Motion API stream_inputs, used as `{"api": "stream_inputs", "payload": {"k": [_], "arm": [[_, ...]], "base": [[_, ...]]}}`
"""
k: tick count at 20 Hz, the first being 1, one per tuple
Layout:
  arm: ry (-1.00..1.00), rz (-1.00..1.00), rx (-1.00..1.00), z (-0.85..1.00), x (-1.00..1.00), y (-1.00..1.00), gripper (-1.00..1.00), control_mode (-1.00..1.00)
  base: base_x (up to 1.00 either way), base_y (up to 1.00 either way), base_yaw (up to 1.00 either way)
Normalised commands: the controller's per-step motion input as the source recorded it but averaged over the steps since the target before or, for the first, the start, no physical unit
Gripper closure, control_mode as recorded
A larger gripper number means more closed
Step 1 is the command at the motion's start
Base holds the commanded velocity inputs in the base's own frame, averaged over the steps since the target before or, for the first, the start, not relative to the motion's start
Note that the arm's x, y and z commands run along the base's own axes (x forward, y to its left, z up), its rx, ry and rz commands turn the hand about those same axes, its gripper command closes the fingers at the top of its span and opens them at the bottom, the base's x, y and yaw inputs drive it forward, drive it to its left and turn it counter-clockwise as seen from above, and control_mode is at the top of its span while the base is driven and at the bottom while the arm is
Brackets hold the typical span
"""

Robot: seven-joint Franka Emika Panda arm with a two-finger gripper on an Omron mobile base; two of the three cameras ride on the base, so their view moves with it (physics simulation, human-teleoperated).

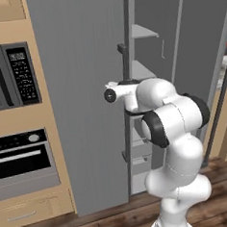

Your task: Pick up the frozen fish from the freezer, place it on any shelf in the fridge, and close the fridge and freezer doors when done.

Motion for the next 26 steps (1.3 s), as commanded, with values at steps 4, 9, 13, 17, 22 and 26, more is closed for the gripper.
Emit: {"api": "stream_inputs", "payload": {"k": [4, 9, 13, 17, 22, 26], "arm": [[0.01, 0.0, 0.0, 0.0, 0.39, 0.0, -1.0, -1.0], [0.0, 0.01, 0.01, 0.26, -0.05, 0.0, -1.0, -1.0], [-0.06, 0.05, 0.0, 0.56, -0.29, 0.0, -1.0, -1.0], [-0.04, 0.08, 0.0, 0.63, -0.37, 0.05, -1.0, -1.0], [-0.01, 0.1, 0.0, 0.74, -0.87, 0.0, -1.0, -1.0], [0.0, 0.12, 0.0, 0.92, -1.0, 0.0, -1.0, -1.0]], "base": [[0.0, 0.0, 0.0], [0.0, 0.0, 0.0], [0.0, 0.0, 0.0], [0.0, 0.0, 0.0], [0.0, 0.0, 0.0], [0.0, 0.0, 0.0]]}}
